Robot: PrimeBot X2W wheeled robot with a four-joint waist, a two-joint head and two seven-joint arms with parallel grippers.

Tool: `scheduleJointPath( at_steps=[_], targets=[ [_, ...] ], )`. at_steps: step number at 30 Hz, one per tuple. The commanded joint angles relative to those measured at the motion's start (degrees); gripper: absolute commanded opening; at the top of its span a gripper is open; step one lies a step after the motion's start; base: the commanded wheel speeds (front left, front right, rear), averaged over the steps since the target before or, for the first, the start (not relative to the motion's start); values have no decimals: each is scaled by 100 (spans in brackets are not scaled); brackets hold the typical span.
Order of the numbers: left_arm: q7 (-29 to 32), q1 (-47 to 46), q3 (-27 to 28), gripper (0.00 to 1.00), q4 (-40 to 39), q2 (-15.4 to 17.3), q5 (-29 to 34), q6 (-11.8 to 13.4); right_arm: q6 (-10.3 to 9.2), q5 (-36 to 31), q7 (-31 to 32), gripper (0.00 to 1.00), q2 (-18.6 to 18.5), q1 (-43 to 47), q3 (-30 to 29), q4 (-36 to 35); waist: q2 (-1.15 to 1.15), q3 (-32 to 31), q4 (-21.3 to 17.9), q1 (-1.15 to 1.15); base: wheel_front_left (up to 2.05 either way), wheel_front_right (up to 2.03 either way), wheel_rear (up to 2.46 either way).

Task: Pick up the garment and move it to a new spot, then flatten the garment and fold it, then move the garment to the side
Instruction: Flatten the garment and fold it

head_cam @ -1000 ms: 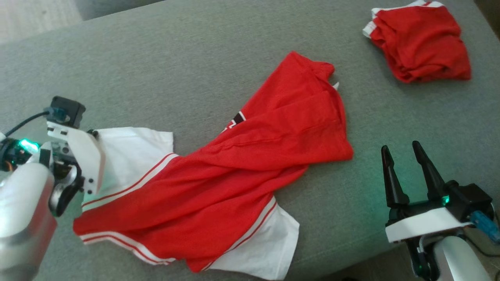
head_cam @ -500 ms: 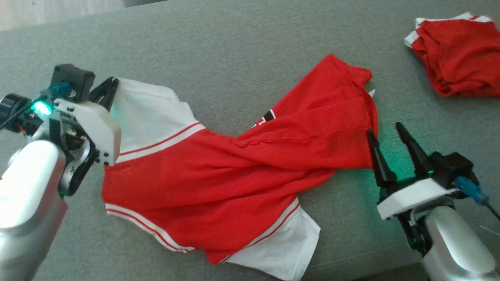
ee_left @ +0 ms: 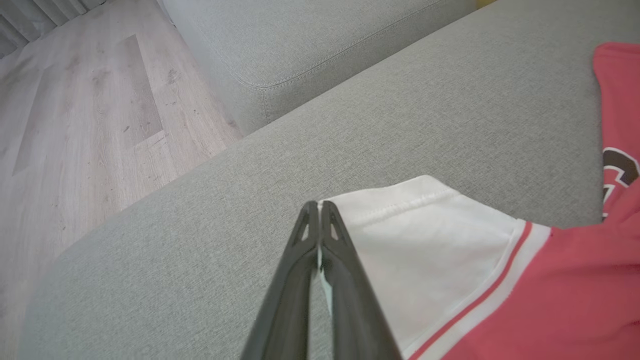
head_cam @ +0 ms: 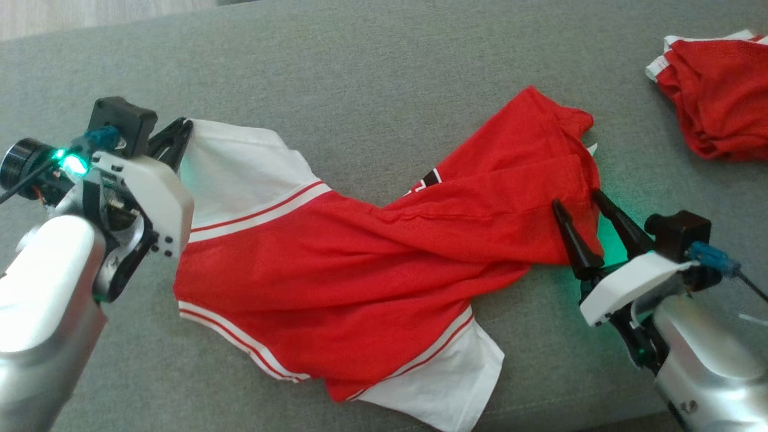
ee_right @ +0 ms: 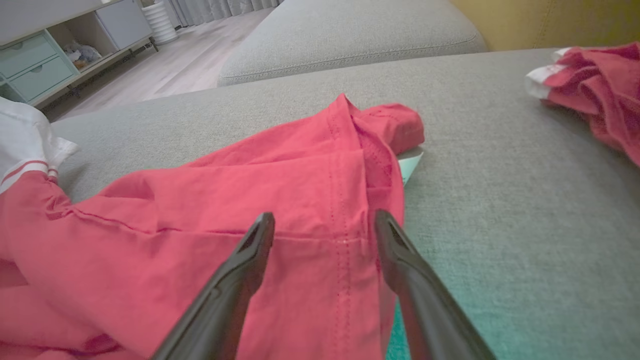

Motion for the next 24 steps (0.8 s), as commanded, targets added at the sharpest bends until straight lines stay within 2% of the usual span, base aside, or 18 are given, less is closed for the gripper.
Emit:
scheduleJointPath(
  at_steps=[1, 6, 7, 8, 9, 10, 13, 14, 15, 16, 20, 24],
  targets=[
    [2, -334, 272, 0, -186, 277, 29, 32, 37, 133, -37, 100, -147, -77, 160, -57, 0, -5, 21, 0, 0, 0, 0],
    [12, -302, 259, 0, -165, 284, -21, 32, 37, 487, -37, 100, -257, -216, 512, 137, 0, -30, 70, 0, 0, 0, 0],
    [17, -293, 256, 0, -161, 286, -34, 29, 37, 556, -37, 90, -263, -229, 561, 169, 0, -40, 78, 0, 0, 0, 0],
    [23, -286, 252, 0, -160, 290, -45, 26, 37, 622, -37, 76, -272, -243, 603, 192, 0, -47, 86, 0, 0, 0, 0],
    [29, -280, 251, 0, -161, 297, -55, 24, 37, 660, -37, 55, -286, -260, 644, 205, 0, -52, 93, 0, 0, 0, 0],
    [32, -276, 251, 0, -162, 307, -61, 25, 37, 694, -37, 44, -297, -274, 678, 204, 0, -54, 97, 0, 0, 0, 0],
    [32, -258, 248, 0, -162, 329, -73, 34, 37, 766, -37, 20, -325, -293, 736, 200, 0, -72, 100, 0, 0, 0, 0],
    [28, -251, 246, 0, -162, 335, -78, 35, 37, 784, -37, 8, -334, -294, 745, 194, 0, -82, 101, 0, 0, 0, 0],
    [28, -251, 246, 0, -162, 335, -78, 35, 37, 784, -37, 8, -334, -294, 745, 194, 0, -82, 101, 0, 0, 0, 0],
    [20, -242, 245, 0, -161, 340, -84, 37, 37, 786, -37, 0, -348, -297, 749, 177, 0, -92, 100, 0, 0, 0, 0],
    [-117, -209, 259, 0, -159, 361, -85, 38, 37, 692, -37, 0, -424, -286, 672, 26, 0, -207, 77, 0, 0, 0, 0],
    [-568, -239, 299, 0, -246, 388, 20, 15, 37, 471, -37, 0, -579, -261, 424, -286, 0, -448, 40, 0, 0, 0, 0]
  ],
)
